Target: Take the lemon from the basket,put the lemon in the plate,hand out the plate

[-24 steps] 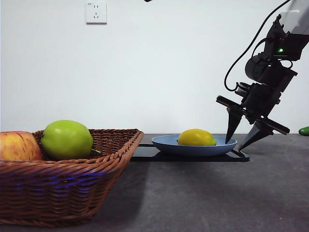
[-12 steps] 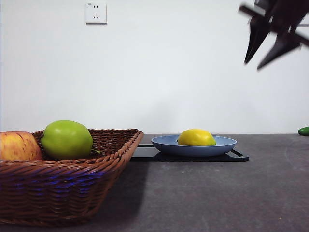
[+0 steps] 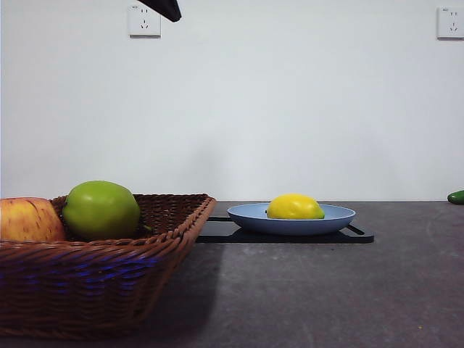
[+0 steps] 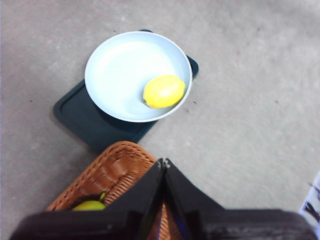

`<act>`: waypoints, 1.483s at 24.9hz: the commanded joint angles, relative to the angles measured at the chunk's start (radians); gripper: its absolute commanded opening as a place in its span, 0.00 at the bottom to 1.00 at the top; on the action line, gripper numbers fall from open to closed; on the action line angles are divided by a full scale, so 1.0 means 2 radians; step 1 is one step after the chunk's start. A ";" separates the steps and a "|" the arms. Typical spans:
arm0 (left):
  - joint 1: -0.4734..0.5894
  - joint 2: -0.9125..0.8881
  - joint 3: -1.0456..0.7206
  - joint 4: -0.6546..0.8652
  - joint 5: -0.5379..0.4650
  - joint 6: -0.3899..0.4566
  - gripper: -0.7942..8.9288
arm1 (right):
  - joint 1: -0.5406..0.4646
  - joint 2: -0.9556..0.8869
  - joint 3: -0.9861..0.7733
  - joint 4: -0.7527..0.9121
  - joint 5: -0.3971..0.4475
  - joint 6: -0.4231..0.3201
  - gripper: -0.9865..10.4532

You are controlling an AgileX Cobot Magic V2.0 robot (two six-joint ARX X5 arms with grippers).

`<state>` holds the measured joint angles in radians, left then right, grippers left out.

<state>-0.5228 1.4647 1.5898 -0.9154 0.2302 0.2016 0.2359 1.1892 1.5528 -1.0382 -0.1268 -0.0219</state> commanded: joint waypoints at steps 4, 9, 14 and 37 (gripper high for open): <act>0.022 -0.078 -0.117 0.107 0.003 -0.025 0.09 | 0.066 -0.105 -0.118 0.126 0.064 0.023 0.09; 0.040 -0.227 -0.318 0.267 -0.008 -0.046 0.09 | 0.132 -0.220 -0.309 0.281 0.137 0.033 0.09; 0.040 -0.363 -0.476 0.342 -0.039 -0.072 0.09 | 0.179 -0.309 -0.471 0.387 0.201 0.043 0.09; 0.040 -0.486 -0.580 0.385 -0.063 -0.099 0.09 | 0.190 -0.350 -0.551 0.426 0.224 0.081 0.09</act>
<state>-0.4393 0.4900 0.4206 -0.1505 0.1070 0.0135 0.6094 0.4866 0.4408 -0.1932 0.3172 0.1349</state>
